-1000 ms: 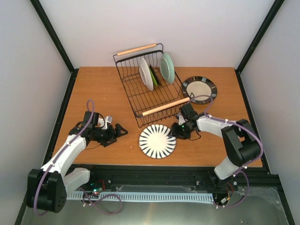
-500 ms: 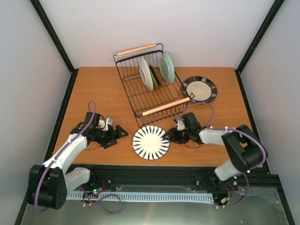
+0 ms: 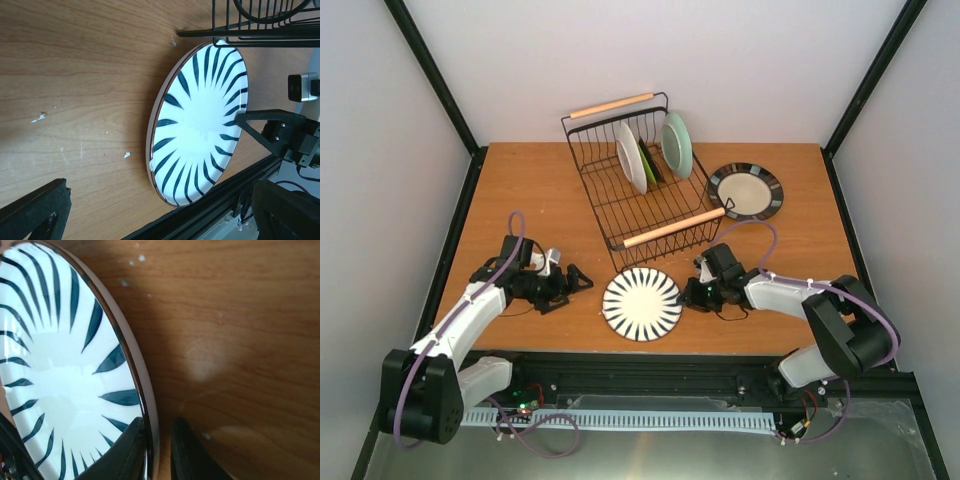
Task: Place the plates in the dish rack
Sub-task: Move the plate to the center of the board, then pick up the plate at the center of the board.
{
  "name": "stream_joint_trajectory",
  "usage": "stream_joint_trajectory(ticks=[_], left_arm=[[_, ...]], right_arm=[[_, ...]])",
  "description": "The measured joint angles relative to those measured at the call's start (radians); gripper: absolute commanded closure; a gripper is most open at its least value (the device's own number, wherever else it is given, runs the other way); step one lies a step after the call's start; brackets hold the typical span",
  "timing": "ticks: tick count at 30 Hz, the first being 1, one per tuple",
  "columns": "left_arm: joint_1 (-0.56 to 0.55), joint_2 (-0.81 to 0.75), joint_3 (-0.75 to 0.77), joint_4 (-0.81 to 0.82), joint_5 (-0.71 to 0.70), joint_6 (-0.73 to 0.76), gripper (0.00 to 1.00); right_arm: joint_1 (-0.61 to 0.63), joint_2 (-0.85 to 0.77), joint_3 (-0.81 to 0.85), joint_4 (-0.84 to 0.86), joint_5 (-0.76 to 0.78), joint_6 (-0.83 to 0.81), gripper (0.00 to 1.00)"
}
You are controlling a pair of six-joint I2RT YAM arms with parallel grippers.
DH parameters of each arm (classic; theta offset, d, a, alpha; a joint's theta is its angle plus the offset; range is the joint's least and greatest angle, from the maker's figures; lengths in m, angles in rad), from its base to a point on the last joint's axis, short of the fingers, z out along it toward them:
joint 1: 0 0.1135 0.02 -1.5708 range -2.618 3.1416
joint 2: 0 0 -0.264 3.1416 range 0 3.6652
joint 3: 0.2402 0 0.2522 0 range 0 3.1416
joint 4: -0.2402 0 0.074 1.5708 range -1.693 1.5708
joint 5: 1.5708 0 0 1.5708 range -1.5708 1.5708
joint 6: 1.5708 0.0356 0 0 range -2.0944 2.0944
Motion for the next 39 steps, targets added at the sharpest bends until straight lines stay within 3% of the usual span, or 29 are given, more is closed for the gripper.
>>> stream_joint_trajectory(ticks=[4,17,28,39], left_arm=[[0.0,0.0,0.007,-0.02,-0.008,0.014,0.0],[0.0,-0.002,0.04,-0.072,-0.034,0.05,0.0],[0.0,-0.064,-0.019,-0.09,-0.018,0.053,0.0],[0.0,-0.107,-0.087,-0.124,0.011,0.056,0.01]], right_arm=[[0.041,-0.003,0.038,-0.079,0.053,0.027,0.96],[0.151,0.021,0.169,-0.282,0.187,0.09,0.97],[0.195,-0.025,0.169,-0.439,0.114,0.029,0.97],[0.195,-0.037,0.163,-0.471,0.062,-0.003,0.97]])
